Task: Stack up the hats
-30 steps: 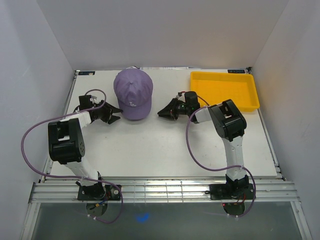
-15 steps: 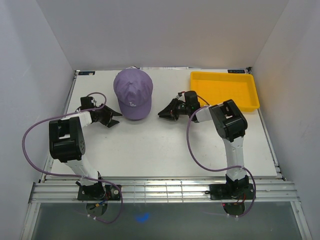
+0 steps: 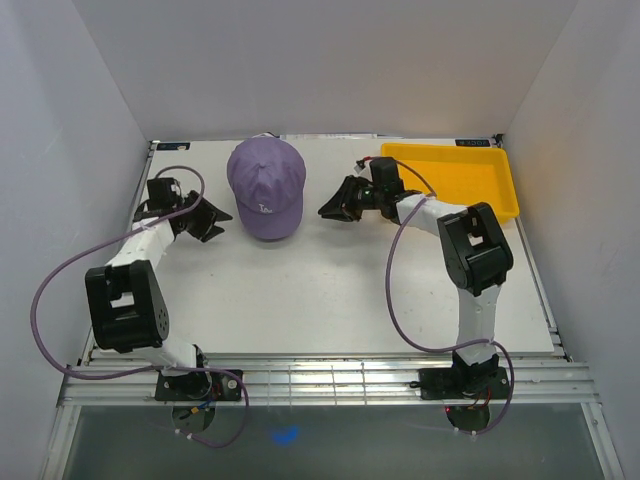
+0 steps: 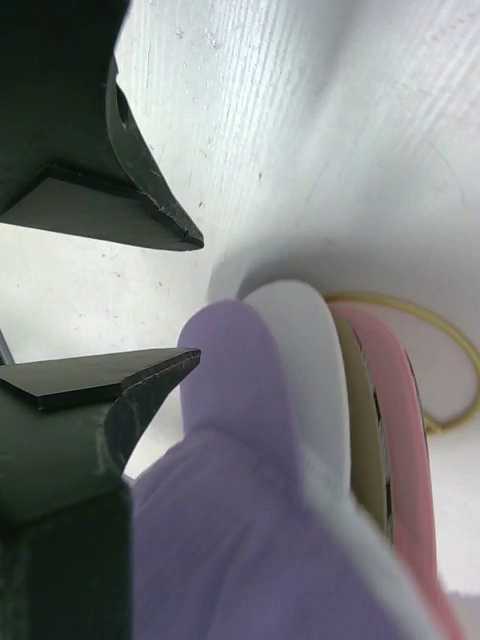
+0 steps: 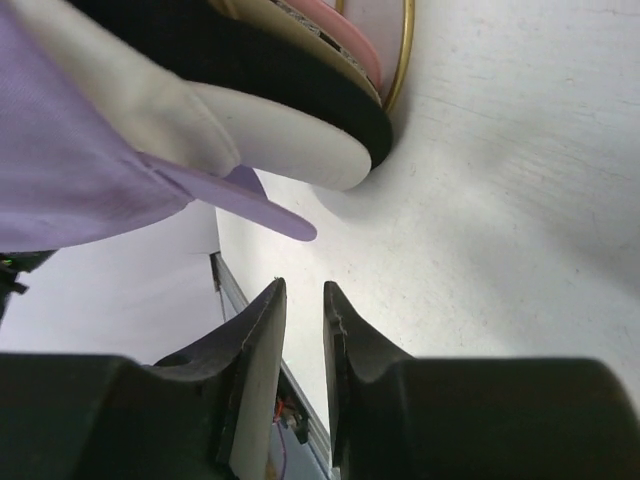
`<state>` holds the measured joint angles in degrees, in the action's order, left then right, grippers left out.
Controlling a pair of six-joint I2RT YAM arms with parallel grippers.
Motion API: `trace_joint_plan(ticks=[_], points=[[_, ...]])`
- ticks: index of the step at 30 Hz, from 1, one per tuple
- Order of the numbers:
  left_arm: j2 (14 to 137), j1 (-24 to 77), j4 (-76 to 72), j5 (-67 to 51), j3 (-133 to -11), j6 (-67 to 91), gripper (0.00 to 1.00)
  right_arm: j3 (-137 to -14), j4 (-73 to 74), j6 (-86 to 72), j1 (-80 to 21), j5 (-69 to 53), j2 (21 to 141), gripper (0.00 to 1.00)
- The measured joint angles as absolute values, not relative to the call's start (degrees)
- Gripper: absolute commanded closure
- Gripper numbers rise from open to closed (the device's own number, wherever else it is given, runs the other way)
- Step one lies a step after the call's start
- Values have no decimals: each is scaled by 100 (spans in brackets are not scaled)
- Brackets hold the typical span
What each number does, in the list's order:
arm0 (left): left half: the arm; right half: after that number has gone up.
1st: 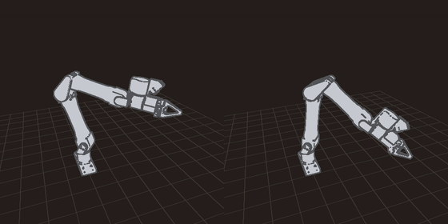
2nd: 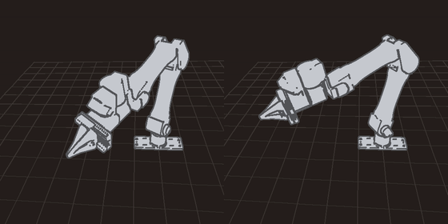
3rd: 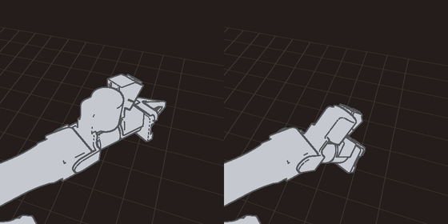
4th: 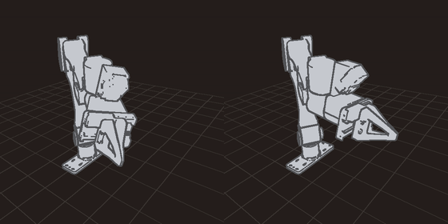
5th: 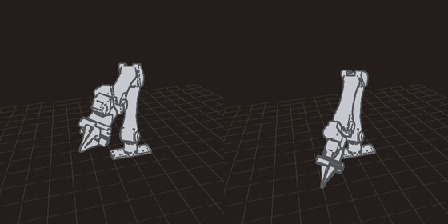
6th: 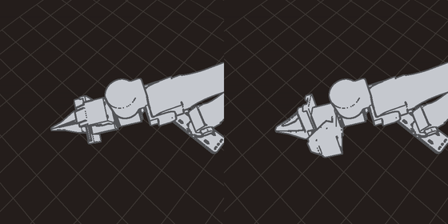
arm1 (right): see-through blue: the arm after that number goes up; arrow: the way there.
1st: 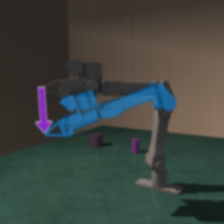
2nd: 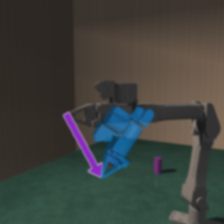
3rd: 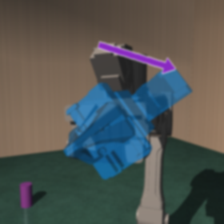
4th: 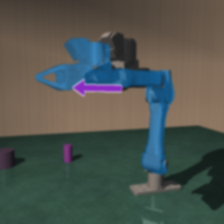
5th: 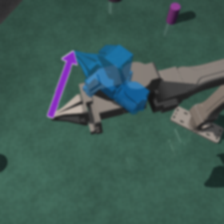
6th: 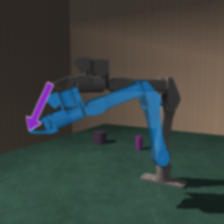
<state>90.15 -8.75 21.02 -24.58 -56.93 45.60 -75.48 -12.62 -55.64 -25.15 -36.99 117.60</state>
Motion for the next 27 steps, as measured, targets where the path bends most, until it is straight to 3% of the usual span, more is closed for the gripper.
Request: trace_joint_plan(ticks=[11, 16, 20, 27], points=[[7502, -412, 2764, -2456, -6608, 3638, 44, -8346, 1343, -3500, -2368, -2373, 9896, 66], [6875, 510, 2917, -2458, -6615, 3555, 44, -7795, 1728, -2847, -2296, -1712, 8318, 56], [6536, 635, 3044, -2443, -6589, 3514, 44, -7175, 2040, -2510, -2285, -1291, 7153, 48], [6163, 635, 3304, -2368, -6521, 3326, 44, -6416, 2512, -2213, -2287, -801, 6213, 47]])
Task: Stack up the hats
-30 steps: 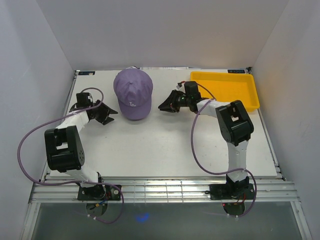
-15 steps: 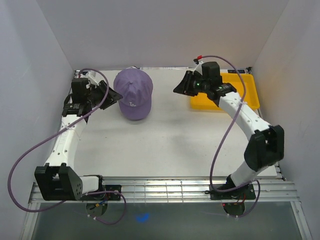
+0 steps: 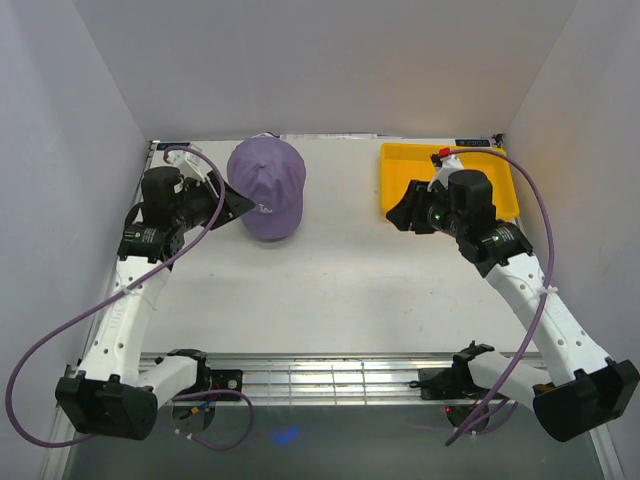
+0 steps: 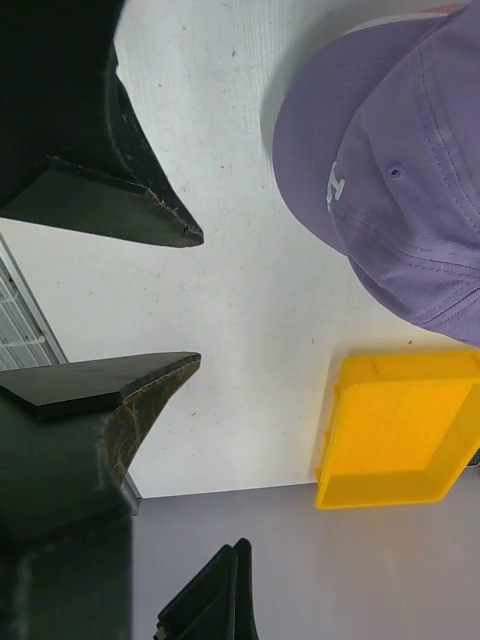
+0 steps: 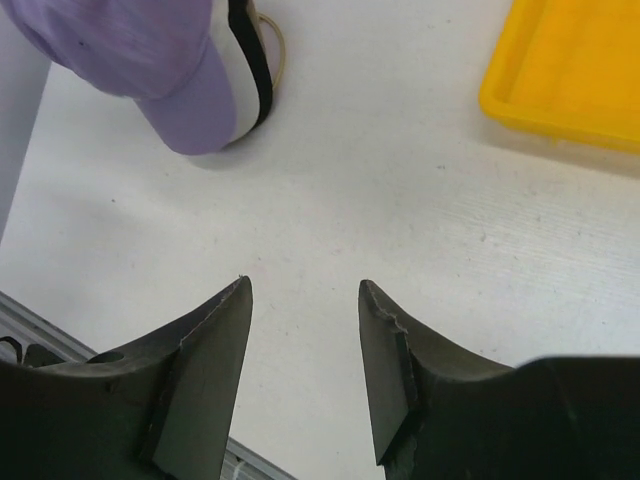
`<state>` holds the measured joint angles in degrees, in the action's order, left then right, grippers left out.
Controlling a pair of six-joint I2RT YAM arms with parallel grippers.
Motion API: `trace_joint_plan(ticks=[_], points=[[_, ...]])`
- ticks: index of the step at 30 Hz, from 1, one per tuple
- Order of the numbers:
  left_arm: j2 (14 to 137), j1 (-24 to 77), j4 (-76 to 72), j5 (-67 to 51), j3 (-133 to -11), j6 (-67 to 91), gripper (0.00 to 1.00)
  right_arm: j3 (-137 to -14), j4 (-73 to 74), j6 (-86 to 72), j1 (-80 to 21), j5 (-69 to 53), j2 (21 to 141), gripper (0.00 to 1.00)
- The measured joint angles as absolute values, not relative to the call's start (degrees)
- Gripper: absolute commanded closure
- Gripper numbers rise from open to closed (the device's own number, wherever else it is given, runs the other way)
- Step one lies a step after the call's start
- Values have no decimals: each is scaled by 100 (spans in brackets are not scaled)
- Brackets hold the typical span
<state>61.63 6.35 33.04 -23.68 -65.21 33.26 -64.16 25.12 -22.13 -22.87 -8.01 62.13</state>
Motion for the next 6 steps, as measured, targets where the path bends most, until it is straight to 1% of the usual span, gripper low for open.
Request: trace_joint_plan(ticks=[6], points=[[6132, 635, 3361, -2331, -6484, 3229, 43, -5854, 2646, -2187, -2285, -657, 5854, 47]])
